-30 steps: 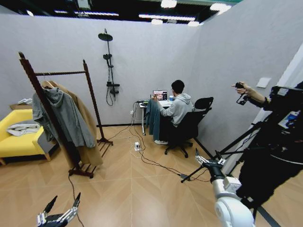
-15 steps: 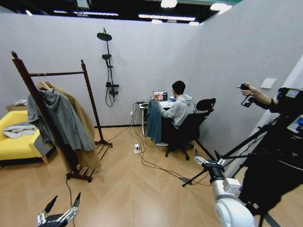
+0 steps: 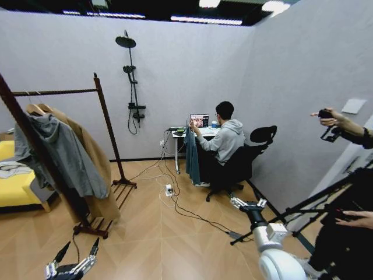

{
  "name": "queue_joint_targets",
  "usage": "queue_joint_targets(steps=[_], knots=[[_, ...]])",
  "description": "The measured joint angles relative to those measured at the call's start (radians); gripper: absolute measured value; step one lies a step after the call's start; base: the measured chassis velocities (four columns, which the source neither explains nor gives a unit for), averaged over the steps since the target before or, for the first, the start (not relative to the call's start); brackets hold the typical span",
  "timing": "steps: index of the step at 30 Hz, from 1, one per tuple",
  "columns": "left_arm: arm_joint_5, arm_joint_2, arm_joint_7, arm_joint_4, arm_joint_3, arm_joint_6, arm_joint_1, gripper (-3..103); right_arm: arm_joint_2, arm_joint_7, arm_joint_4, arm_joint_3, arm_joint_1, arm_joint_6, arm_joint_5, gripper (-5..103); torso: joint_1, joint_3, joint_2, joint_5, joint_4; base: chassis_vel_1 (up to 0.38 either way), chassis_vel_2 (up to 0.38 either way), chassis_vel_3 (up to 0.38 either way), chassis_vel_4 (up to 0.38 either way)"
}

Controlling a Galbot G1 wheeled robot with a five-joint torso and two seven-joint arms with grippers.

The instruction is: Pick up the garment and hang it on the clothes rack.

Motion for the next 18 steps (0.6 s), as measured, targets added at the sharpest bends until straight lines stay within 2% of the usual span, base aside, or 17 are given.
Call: queue_joint_targets(steps=[9, 18], knots=[[0.000, 0.000, 0.000, 0.000, 0.000, 0.000, 0.000, 100, -0.015, 0.002, -0.015, -0.051, 0.012, -0.013, 0.003, 100, 0.000, 0.000, 0.000, 0.0000, 0.0001, -0.251, 0.248, 0.259, -0.252], [0.000, 0.000, 0.000, 0.000, 0.000, 0.000, 0.000, 100, -0.020, 0.003, -0.017, -0.054, 0.005, -0.014, -0.003, 100, 0.000, 0.000, 0.000, -0.0004, -0.0001, -0.250, 0.248, 0.255, -0.254]])
